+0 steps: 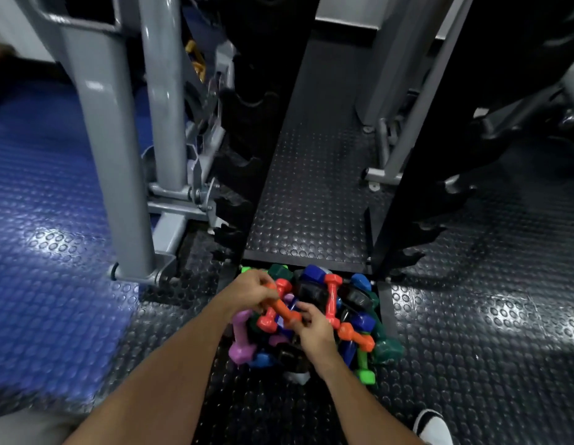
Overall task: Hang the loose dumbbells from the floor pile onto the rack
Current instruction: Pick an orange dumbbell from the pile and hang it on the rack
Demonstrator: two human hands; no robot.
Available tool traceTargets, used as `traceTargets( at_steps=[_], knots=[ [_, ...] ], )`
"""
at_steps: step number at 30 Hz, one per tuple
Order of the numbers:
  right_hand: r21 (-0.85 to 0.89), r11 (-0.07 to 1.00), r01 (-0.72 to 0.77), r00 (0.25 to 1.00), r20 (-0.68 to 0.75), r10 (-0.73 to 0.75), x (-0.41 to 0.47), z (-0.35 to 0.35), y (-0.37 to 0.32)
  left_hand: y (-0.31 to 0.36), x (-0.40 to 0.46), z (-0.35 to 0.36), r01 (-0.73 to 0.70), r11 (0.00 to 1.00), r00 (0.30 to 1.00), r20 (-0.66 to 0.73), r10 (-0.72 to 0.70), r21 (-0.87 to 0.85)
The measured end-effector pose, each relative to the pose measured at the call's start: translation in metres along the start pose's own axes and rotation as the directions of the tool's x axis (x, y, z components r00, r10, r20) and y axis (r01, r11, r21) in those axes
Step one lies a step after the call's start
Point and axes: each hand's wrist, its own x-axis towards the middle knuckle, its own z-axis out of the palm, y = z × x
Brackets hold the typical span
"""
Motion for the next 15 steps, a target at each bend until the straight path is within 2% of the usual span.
traceTargets(
  at_steps=[2,6,11,15],
  knots=[
    [0.12,0.993,0.018,0.999,-0.033,-0.014,-0.003,-0.014,-0.021,0.015,-0.015,-0.015,-0.028,0.996,0.999,0.032,0.031,-0.089],
    [0.231,0.966,0.119,0.986,-0.142,-0.088,-0.002,-0.039,-0.077,0.058,-0.053,-0.042,-0.104,0.951,0.992,0.04,0.121,-0.292],
    [0.209,0.917,0.339,0.918,-0.289,-0.273,-0.015,-0.078,-0.18,0.127,-0.113,-0.076,-0.275,0.851,0.952,-0.002,0.307,-0.446],
    [0.161,0.839,0.519,0.835,-0.305,-0.458,-0.037,-0.108,-0.26,0.186,-0.166,-0.098,-0.46,0.784,0.886,-0.165,0.433,-0.417]
  ],
)
